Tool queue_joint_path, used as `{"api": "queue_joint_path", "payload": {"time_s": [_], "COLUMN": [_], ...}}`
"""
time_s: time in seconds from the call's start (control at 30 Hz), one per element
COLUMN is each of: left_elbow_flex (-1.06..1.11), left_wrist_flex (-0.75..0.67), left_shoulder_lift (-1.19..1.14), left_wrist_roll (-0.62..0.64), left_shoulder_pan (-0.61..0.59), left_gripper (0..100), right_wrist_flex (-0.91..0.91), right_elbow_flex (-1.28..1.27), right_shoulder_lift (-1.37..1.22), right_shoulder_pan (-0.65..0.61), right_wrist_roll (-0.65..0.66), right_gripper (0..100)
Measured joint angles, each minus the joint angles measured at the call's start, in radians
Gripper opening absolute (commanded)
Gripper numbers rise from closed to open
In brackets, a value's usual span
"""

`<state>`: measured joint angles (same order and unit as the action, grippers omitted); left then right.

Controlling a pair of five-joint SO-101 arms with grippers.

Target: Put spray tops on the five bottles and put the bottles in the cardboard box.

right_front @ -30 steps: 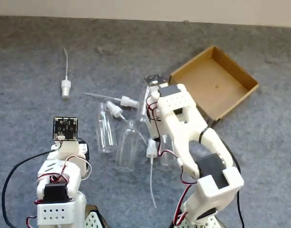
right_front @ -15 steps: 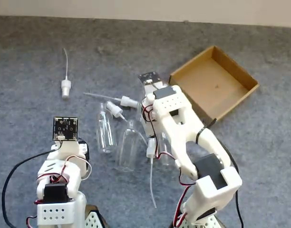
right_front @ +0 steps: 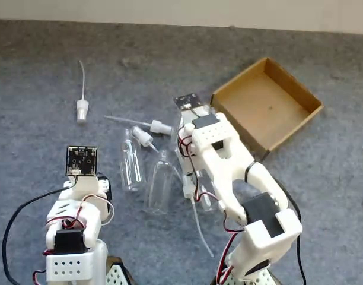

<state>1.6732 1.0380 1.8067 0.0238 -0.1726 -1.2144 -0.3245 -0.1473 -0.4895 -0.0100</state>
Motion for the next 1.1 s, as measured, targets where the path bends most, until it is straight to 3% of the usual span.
{"api": "queue_joint_path", "payload": {"time_s": [0.23, 0.6, 0.83, 1.1], "left_elbow_flex": [0.0, 0.0, 0.0, 0.0], "left_wrist_flex": [0.0, 0.0, 0.0, 0.032], "left_shoulder_lift": [0.0, 0.0, 0.0, 0.0], "left_wrist_roll": [0.0, 0.0, 0.0, 0.0], "left_shoulder_pan": [0.0, 0.0, 0.0, 0.0], "left_gripper": [1, 1, 1, 1], "right_wrist_flex": [-0.18, -0.517, -0.523, -0.288], "right_elbow_flex": [0.092, 0.414, 0.408, 0.1], "right_shoulder_lift": [0.0, 0.0, 0.048, 0.069], "right_shoulder_pan": [0.0, -0.002, -0.002, 0.014], "right_wrist_roll": [0.006, 0.209, 0.262, 0.269], "right_gripper": [14.5, 14.5, 14.5, 14.5]}}
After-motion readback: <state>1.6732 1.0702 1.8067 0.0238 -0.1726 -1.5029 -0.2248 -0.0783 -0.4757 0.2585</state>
